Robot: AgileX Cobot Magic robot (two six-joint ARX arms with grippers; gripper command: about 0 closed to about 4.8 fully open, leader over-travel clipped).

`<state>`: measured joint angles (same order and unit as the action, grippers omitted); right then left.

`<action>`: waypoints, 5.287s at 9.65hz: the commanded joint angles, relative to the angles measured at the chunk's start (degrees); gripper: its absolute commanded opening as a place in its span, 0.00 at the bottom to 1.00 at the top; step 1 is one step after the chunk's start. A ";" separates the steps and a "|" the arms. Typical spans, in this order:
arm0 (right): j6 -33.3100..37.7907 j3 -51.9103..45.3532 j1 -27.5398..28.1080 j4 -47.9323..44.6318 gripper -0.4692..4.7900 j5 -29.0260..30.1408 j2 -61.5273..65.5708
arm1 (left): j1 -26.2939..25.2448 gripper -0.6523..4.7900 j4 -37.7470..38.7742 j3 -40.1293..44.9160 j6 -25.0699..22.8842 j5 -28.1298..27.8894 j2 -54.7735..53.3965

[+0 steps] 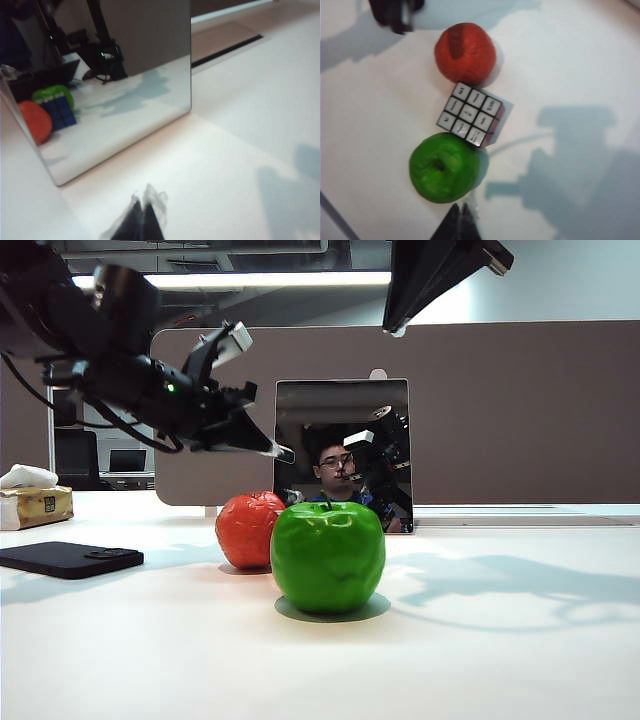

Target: Move all the fruits on the tabletop near the face of the Rubik's cube that has the color most similar to each fruit.

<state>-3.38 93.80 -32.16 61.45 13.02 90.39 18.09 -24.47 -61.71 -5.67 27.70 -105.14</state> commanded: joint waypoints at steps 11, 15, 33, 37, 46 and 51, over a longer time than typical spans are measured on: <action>0.15 0.13 -2.56 -1.25 0.09 1.03 -0.44 | 0.07 0.11 20.35 -0.90 0.50 5.97 -0.48; 0.15 0.13 -2.78 0.09 0.09 0.98 -0.46 | 0.02 0.11 31.30 -0.85 -2.93 -1.66 5.20; 1.29 -8.22 -3.10 -4.63 0.09 4.17 -0.44 | 0.07 0.11 50.64 -0.85 -13.09 1.44 11.34; 1.99 -14.27 -7.93 -6.73 0.09 8.94 -0.44 | 0.07 0.11 57.83 -0.83 -15.45 1.46 12.15; 9.05 -20.55 -14.36 -20.46 0.09 8.11 4.70 | 0.04 0.11 67.65 -0.83 -19.91 -7.17 18.38; 9.05 -20.55 -14.34 -21.09 0.09 7.50 4.68 | 0.04 0.11 67.69 -0.70 -19.52 -1.79 24.98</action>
<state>5.56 73.08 -46.39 40.97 20.58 95.24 18.09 43.31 -62.43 -25.26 23.94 -80.77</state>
